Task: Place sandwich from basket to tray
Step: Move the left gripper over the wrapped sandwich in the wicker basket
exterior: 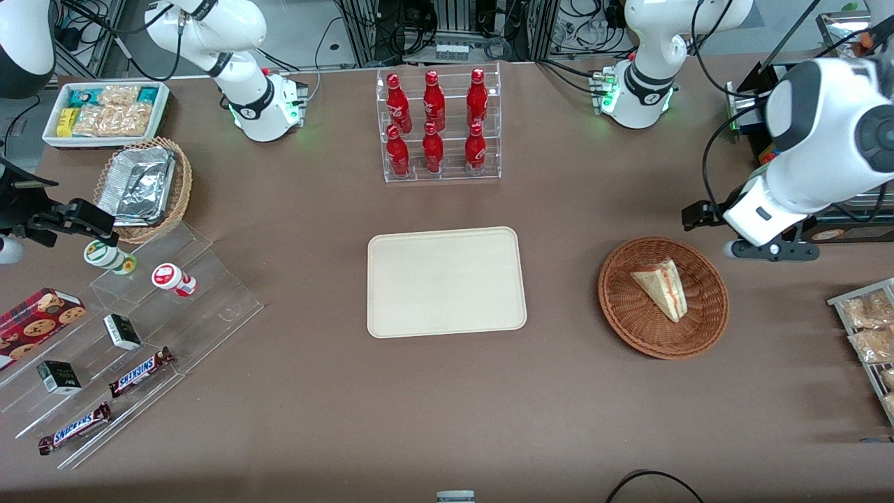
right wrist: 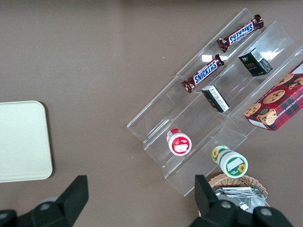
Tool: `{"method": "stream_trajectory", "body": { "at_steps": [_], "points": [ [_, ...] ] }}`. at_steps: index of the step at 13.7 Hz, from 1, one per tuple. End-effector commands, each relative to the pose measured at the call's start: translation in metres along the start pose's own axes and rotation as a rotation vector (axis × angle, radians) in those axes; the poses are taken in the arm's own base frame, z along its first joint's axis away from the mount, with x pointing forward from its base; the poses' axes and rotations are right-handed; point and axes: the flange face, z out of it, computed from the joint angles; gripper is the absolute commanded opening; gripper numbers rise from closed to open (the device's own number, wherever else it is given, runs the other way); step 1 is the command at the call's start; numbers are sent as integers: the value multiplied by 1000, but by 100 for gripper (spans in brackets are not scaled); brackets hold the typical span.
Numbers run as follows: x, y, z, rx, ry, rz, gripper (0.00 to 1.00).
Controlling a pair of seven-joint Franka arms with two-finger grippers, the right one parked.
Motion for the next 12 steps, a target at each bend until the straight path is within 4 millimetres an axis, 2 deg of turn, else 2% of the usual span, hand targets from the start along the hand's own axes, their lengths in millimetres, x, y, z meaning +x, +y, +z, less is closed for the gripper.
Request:
{"method": "stream_trajectory", "body": {
  "at_steps": [1,4,9,12],
  "points": [
    [-1,2,37,1,30,-15,100],
    [7,2,73,-1,64,-15,100],
    [22,2,101,-5,93,-42,100],
    [29,3,114,-17,107,-241,100]
  ]
}}
